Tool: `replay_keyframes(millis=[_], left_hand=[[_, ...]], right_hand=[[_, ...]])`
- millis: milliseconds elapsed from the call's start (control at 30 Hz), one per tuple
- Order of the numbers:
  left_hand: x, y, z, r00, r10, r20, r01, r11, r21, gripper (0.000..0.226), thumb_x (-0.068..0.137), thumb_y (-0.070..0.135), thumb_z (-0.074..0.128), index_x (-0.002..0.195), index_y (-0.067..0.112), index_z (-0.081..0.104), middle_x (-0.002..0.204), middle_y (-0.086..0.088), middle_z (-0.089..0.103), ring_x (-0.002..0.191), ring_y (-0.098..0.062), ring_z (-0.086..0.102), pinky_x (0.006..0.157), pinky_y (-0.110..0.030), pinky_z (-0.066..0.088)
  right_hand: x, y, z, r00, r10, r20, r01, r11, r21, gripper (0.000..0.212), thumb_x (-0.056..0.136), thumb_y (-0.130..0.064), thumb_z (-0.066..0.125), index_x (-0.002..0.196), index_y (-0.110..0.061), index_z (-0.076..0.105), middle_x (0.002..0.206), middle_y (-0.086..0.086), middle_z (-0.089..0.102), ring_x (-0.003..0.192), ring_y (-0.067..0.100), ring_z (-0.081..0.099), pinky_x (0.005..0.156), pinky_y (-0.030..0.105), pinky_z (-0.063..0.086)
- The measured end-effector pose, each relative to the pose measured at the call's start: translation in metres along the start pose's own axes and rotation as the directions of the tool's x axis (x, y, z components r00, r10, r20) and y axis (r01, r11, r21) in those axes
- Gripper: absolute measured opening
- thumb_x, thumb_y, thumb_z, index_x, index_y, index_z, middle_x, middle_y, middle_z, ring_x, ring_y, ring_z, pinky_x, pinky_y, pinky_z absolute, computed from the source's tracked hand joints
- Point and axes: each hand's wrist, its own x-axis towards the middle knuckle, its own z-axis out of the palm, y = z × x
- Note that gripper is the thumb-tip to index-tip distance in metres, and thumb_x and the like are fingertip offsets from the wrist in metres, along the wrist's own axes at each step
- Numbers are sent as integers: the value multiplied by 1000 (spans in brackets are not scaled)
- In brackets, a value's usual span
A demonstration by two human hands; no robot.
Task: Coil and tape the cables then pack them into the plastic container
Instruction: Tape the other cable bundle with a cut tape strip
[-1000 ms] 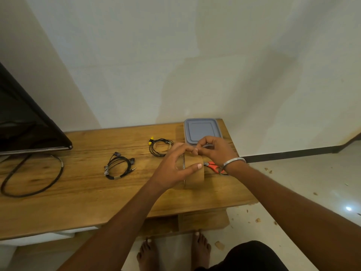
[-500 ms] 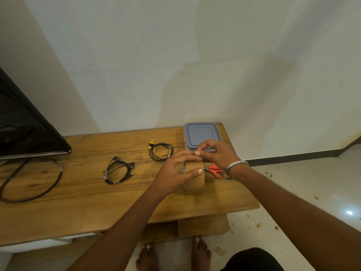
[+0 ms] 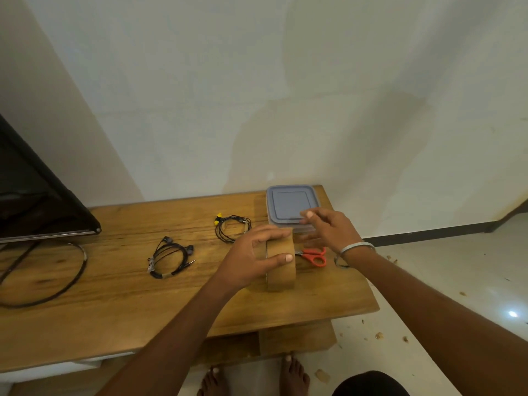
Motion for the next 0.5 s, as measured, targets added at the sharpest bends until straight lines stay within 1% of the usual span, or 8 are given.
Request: replay_keyframes(millis=[33, 100, 167, 200, 267, 300, 433, 500], left_hand=[[0, -1, 0, 1000, -12, -7, 12, 1000, 0, 45, 76, 30, 81, 119, 29, 69, 119, 17, 63, 116, 1, 56, 96, -14, 42], [1, -2, 1, 999, -35, -30, 35, 999, -8, 44, 76, 30, 81, 119, 30, 69, 120, 18, 63, 117, 1, 55, 96, -15, 42], [0, -2, 3, 998, -42, -49, 40, 999, -23, 44, 76, 28, 82, 118, 29, 69, 120, 17, 63, 116, 1, 55, 95, -13, 42], [0, -1, 3, 997, -44, -55, 43, 999, -30, 44, 76, 26, 82, 118, 29, 69, 120, 17, 63, 116, 2, 55, 94, -11, 42], [-1, 1, 4, 997, -47, -61, 45, 998, -39, 43, 76, 22, 82, 117, 27, 70, 119, 15, 63, 114, 4, 55, 91, -8, 41], [0, 1, 4, 997, -47, -65, 45, 998, -38, 43, 77, 21, 81, 117, 27, 70, 119, 15, 63, 113, 5, 55, 91, -7, 40], [3, 3, 4, 994, -54, -92, 49, 997, -56, 41, 77, 18, 81, 117, 24, 70, 118, 11, 65, 111, 4, 56, 89, -8, 41], [6, 3, 4, 994, -49, -92, 44, 998, -55, 40, 78, 16, 80, 116, 21, 71, 118, 10, 65, 110, 5, 57, 88, -7, 41]], right_hand=[[1, 5, -4, 1000, -27, 0, 26, 983, -180, 22, 96, -22, 51, 111, -13, 63, 104, 9, 69, 72, 16, 71, 64, 24, 58], [1, 14, -9, 999, -22, 33, 36, 860, -508, 21, 94, -19, 54, 110, -12, 66, 103, 7, 69, 75, 9, 65, 67, 13, 49], [2, 23, -10, 994, 61, 93, 20, 728, -685, 25, 93, -19, 56, 114, -11, 65, 112, 8, 66, 90, 12, 60, 77, 10, 44], [3, 25, -9, 986, 122, 117, 4, 673, -740, 28, 92, -22, 58, 117, -11, 64, 116, 9, 64, 97, 14, 58, 82, 11, 45], [6, 27, -4, 977, 185, 102, -20, 562, -827, 36, 87, -34, 63, 118, -14, 64, 118, 8, 63, 104, 21, 59, 95, 28, 48], [7, 27, -2, 980, 184, 78, -33, 535, -844, 38, 85, -37, 65, 116, -15, 65, 118, 8, 61, 104, 24, 58, 97, 34, 48], [3, 27, -1, 988, 144, 52, -24, 479, -877, 31, 85, -24, 66, 113, -10, 66, 132, 10, 43, 111, 26, 54, 103, 37, 43], [1, 31, -4, 988, 138, 71, 1, 450, -893, 31, 85, -27, 67, 110, -10, 67, 130, 10, 41, 110, 25, 53, 103, 36, 42]])
